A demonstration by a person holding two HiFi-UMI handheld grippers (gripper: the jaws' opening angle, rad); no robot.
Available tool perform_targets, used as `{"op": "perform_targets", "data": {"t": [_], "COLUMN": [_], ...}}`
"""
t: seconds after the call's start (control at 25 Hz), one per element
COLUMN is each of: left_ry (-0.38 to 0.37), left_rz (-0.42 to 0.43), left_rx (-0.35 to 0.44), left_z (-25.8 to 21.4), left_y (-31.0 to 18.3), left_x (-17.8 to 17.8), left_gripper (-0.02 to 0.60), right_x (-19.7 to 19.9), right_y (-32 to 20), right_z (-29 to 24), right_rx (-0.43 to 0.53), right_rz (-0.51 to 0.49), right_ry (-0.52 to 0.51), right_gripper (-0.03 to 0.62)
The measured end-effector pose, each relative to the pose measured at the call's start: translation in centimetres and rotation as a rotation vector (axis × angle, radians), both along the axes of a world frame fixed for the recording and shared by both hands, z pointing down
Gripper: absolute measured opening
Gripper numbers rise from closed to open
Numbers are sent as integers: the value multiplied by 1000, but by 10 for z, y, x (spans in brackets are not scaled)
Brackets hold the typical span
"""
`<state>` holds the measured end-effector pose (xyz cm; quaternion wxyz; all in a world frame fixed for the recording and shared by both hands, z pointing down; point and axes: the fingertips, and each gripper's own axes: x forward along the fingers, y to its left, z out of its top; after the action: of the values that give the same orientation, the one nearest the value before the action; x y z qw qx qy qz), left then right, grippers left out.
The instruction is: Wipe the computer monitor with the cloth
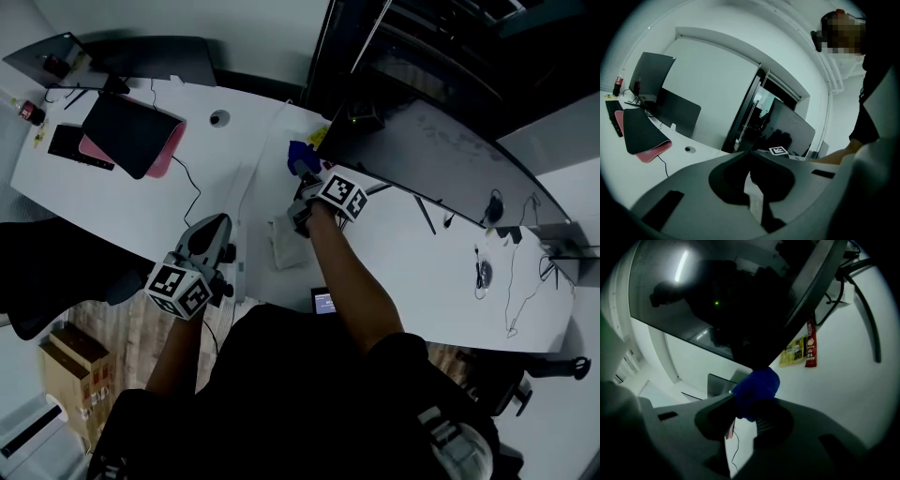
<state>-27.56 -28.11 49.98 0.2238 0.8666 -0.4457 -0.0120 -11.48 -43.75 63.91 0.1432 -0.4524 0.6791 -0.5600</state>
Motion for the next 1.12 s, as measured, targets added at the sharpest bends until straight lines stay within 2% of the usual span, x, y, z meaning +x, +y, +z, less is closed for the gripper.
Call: {"op": "perform_targets", "data": {"t": [0.32, 0.48, 0.88, 1.12], "left_ry": [7, 10, 8, 8], "left_rz": [16, 17, 26, 35], "left_rx": [-2, 5, 30, 46], "left_z": [1, -1, -9, -17], "left_y": [-3, -5, -6, -4], "left_x": [7, 8, 12, 16], "left_gripper": [-6, -6, -6, -6], "right_x": [-7, -3, -3, -3], "right_y": [-14, -15, -17, -17], "right_z": [-30, -47, -109, -142], "right_rx": [64, 119, 243, 314], "right_rz": [15, 10, 9, -8], "right_ry": [1, 45, 5, 21], "right_gripper": [94, 92, 92, 92]}}
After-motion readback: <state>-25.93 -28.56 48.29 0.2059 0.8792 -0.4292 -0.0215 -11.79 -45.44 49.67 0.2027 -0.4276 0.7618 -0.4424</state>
